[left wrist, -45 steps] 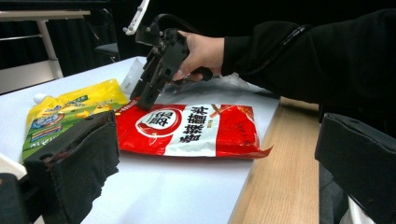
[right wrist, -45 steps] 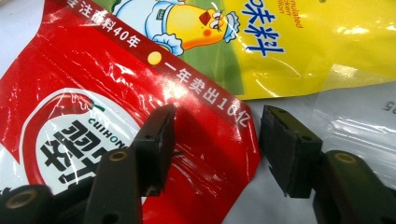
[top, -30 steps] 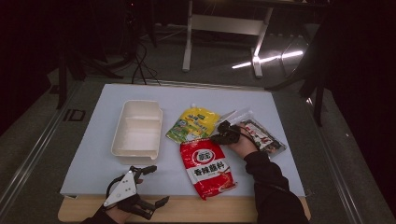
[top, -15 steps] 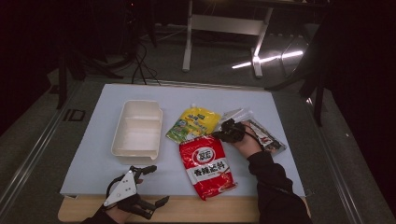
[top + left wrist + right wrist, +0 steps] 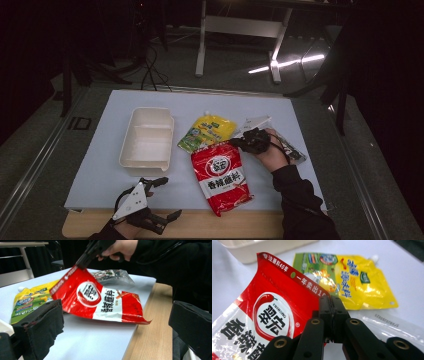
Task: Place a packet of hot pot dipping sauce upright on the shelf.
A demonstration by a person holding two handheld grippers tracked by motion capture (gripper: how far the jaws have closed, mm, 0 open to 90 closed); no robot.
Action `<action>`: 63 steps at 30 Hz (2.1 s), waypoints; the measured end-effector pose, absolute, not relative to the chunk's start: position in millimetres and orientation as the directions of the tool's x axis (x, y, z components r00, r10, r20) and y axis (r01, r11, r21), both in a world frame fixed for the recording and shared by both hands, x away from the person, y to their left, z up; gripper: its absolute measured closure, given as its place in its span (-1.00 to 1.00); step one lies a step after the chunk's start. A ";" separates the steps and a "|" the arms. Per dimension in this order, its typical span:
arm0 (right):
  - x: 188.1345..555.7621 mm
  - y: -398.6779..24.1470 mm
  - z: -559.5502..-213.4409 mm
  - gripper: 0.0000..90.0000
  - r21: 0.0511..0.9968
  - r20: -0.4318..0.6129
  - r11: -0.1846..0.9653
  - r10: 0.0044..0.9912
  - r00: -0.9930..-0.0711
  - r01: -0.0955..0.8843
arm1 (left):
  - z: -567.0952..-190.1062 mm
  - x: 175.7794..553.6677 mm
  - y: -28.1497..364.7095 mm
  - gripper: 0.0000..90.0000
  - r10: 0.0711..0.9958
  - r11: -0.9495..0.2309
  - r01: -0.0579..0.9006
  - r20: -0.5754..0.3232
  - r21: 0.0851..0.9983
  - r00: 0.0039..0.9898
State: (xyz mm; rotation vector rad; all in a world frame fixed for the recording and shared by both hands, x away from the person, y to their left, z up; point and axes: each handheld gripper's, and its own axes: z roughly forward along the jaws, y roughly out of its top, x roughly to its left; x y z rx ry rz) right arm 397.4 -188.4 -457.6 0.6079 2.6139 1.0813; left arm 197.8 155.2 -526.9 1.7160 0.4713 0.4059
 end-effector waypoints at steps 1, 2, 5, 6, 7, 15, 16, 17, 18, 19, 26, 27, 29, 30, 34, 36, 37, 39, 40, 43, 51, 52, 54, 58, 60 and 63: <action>394.4 -189.8 -454.1 0.98 0.722 -0.069 0.634 0.463 -0.883 0.276 | -527.0 198.0 155.2 -0.98 0.520 -0.168 0.090 0.010 0.982 0.854; 394.4 -189.8 -454.1 0.98 0.722 -0.069 0.634 0.463 -0.883 0.276 | -527.0 198.0 155.2 -0.98 0.520 -0.168 0.090 0.010 0.982 0.854; 381.7 -195.5 -438.8 0.98 0.745 -0.096 0.624 0.453 -0.886 0.238 | -527.6 199.2 154.9 -0.98 0.526 -0.172 0.095 0.010 0.980 0.851; 379.3 -196.8 -435.6 0.98 0.748 -0.096 0.622 0.447 -0.889 0.231 | -527.7 199.3 154.9 -0.98 0.527 -0.174 0.095 0.011 0.980 0.850; 376.9 -197.8 -432.9 0.98 0.752 -0.107 0.622 0.444 -0.890 0.220 | -527.7 199.4 154.8 -0.98 0.528 -0.175 0.097 0.010 0.980 0.849; 358.7 -204.3 -418.3 0.98 0.778 -0.125 0.603 0.422 -0.898 0.175 | -527.7 201.6 152.7 -0.98 0.528 -0.176 0.126 -0.014 0.976 0.849; 355.5 -205.4 -417.1 0.98 0.782 -0.133 0.600 0.422 -0.897 0.167 | -527.3 201.6 152.2 -0.98 0.528 -0.174 0.129 -0.018 0.976 0.849; 353.2 -206.3 -416.1 0.98 0.785 -0.137 0.598 0.423 -0.896 0.162 | -525.9 201.9 151.2 -0.98 0.524 -0.178 0.139 -0.025 0.974 0.851; 349.4 -208.2 -414.3 0.98 0.790 -0.137 0.593 0.419 -0.897 0.156 | -524.4 202.2 150.0 -0.98 0.520 -0.183 0.149 -0.033 0.972 0.854; 345.8 -209.7 -412.7 0.99 0.795 -0.140 0.588 0.417 -0.898 0.149 | -523.3 202.3 148.9 -0.98 0.518 -0.184 0.160 -0.043 0.970 0.855; 321.9 -218.3 -400.0 0.99 0.818 -0.165 0.567 0.397 -0.903 0.100 | -512.1 206.0 131.7 -0.98 0.518 -0.208 0.196 -0.062 0.958 0.853; 319.1 -219.0 -398.0 0.99 0.816 -0.173 0.570 0.395 -0.902 0.094 | -510.9 208.1 129.0 -0.98 0.516 -0.203 0.203 -0.072 0.958 0.854; 315.1 -219.7 -395.5 0.99 0.817 -0.180 0.571 0.392 -0.902 0.085 | -508.3 213.3 123.6 -0.98 0.509 -0.208 0.220 -0.087 0.953 0.856; 312.4 -220.0 -394.0 0.99 0.816 -0.187 0.573 0.387 -0.903 0.077 | -507.1 216.5 120.9 -0.98 0.508 -0.206 0.229 -0.096 0.951 0.856; 306.6 -221.2 -391.7 0.99 0.817 -0.197 0.573 0.382 -0.903 0.065 | -500.7 226.0 112.1 -0.98 0.517 -0.225 0.217 -0.072 0.950 0.853; 305.9 -222.0 -391.0 0.99 0.820 -0.189 0.569 0.378 -0.906 0.066 | -497.5 229.5 107.9 -0.91 0.521 -0.239 0.204 -0.052 0.949 0.852; 305.3 -222.1 -390.9 0.99 0.820 -0.192 0.569 0.376 -0.906 0.062 | -496.5 232.0 106.1 -0.87 0.523 -0.248 0.203 -0.046 0.947 0.851; 303.9 -221.9 -389.9 0.99 0.819 -0.193 0.570 0.373 -0.907 0.060 | -496.3 237.8 102.1 -0.79 0.517 -0.256 0.214 -0.054 0.943 0.854; 302.7 -221.3 -389.4 0.99 0.821 -0.196 0.569 0.371 -0.908 0.055 | -496.5 240.0 100.5 -0.71 0.520 -0.257 0.219 -0.056 0.941 0.852; 298.6 -219.4 -386.6 0.99 0.820 -0.204 0.571 0.358 -0.911 0.041 | -499.4 249.3 93.3 -0.58 0.496 -0.256 0.245 -0.091 0.935 0.864; 293.7 -217.5 -383.5 0.98 0.817 -0.208 0.575 0.342 -0.916 0.029 | -496.4 260.3 76.8 0.30 0.425 -0.286 0.215 -0.077 0.934 0.902; 293.7 -217.9 -383.7 0.98 0.818 -0.207 0.574 0.343 -0.916 0.030 | -495.3 260.4 75.7 0.39 0.420 -0.292 0.212 -0.074 0.932 0.904; 293.3 -218.8 -383.5 0.98 0.819 -0.204 0.573 0.341 -0.918 0.031 | -492.5 259.2 73.0 0.60 0.423 -0.310 0.194 -0.047 0.931 0.905; 290.8 -219.7 -382.3 0.98 0.817 -0.204 0.576 0.338 -0.919 0.030 | -488.6 257.7 70.5 0.97 0.405 -0.322 0.197 -0.053 0.926 0.913; 289.6 -221.0 -381.4 0.98 0.817 -0.202 0.576 0.333 -0.921 0.029 | -485.9 255.3 69.5 0.99 0.396 -0.334 0.189 -0.045 0.923 0.917; 286.8 -224.3 -379.9 0.98 0.822 -0.195 0.569 0.330 -0.923 0.030 | -479.2 250.4 67.8 1.00 0.375 -0.348 0.183 -0.043 0.919 0.926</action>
